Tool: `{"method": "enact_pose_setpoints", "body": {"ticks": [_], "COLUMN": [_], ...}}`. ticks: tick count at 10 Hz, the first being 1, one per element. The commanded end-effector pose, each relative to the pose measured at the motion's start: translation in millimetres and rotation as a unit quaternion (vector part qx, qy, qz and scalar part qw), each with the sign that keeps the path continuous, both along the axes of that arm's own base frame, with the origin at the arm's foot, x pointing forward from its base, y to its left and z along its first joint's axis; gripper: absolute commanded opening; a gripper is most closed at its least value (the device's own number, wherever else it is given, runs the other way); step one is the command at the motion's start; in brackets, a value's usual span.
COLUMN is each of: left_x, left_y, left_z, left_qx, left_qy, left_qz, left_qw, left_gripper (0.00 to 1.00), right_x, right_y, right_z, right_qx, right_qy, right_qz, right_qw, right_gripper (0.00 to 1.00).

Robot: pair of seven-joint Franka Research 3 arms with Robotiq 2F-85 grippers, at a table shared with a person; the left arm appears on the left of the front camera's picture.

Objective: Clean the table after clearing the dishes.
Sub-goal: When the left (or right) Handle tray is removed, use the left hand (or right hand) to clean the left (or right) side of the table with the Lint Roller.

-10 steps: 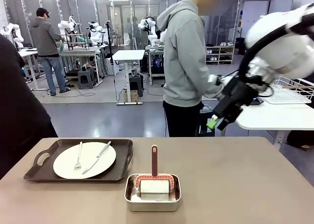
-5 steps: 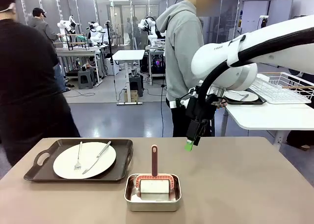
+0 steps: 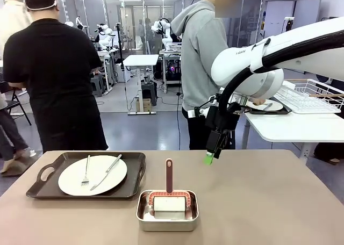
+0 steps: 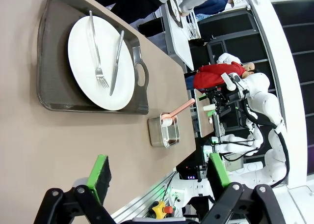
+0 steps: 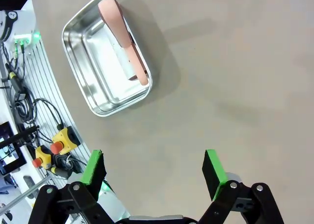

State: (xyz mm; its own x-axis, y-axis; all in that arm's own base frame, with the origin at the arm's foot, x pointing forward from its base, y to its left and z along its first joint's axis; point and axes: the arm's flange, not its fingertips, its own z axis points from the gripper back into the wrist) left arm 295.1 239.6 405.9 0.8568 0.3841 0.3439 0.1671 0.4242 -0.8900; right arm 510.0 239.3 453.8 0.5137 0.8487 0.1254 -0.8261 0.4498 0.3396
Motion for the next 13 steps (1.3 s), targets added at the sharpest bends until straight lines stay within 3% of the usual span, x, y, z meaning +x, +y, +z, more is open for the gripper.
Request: {"method": "enact_pose_setpoints", "body": {"ticks": [1,4,5,8,13], "left_x": [-2,-2,-2,-2,-2], "left_y": [2,2,2,2,2], "left_z": [4,4,4,4,4], "left_qx": [-0.002,-0.002,-0.002,-0.002,-0.002], "left_qy": [-0.004,-0.004,-0.004,-0.004,-0.004], "left_qz": [-0.003,-0.003,-0.003,-0.003,-0.003], "left_qw": [1.000,1.000,1.000,1.000,1.000], "left_gripper": [1.00,1.00,1.00,1.00,1.00], "right_x": [-3,0,4,14,20], "right_y": [1,0,15,50,134], "right_z": [4,0,4,9,-16], "right_qx": [0.006,0.000,-0.008,-0.013,-0.065], "right_qy": [0.005,0.000,-0.027,-0.028,-0.024], "right_qz": [-0.002,0.000,0.050,0.123,0.236], "right_qw": [1.000,1.000,0.998,0.992,0.969], "right_gripper": [1.00,1.00,1.00,1.00,1.00]}}
